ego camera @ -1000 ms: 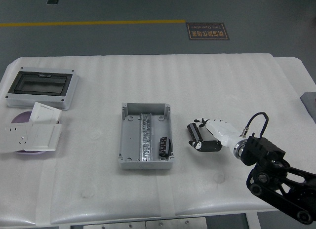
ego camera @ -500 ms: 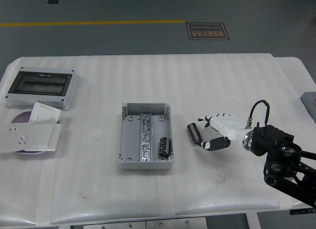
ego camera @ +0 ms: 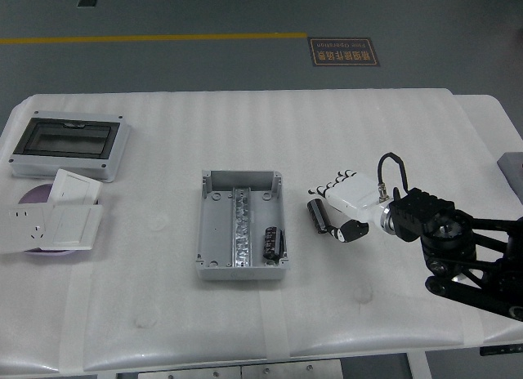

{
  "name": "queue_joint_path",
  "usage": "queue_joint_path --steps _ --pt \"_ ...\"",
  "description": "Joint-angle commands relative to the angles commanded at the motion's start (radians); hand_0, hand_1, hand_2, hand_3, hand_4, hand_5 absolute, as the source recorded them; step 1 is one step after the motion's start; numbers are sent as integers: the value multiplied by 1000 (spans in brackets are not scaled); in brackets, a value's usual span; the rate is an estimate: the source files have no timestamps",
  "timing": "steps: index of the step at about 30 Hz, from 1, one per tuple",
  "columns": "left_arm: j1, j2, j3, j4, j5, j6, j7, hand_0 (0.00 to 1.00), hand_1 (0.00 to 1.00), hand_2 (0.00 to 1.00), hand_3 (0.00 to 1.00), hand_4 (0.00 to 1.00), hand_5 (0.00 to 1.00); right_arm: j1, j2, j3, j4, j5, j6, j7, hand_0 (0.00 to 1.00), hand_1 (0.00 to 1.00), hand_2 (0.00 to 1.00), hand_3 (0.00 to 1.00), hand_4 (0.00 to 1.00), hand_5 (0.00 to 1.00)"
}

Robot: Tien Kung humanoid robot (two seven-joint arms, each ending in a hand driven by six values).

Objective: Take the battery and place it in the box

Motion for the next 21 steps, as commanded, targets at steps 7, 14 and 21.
queue_joint_path --steps 7,14,21 --pt "-2 1 -1 0 5 -4 -1 619 565 533 580 289 2 26 6 -62 0 11 -9 8 998 892 861 998 578 234" --pt "-2 2 -1 0 9 -2 -4 612 564 532 580 270 2 24 3 -64 -1 15 -26 16 998 894 852 998 559 232" --pt "-1 0 4 0 5 9 -15 610 563 533 580 265 2 20 -2 -54 -4 18 -54 25 998 893 845 998 543 224"
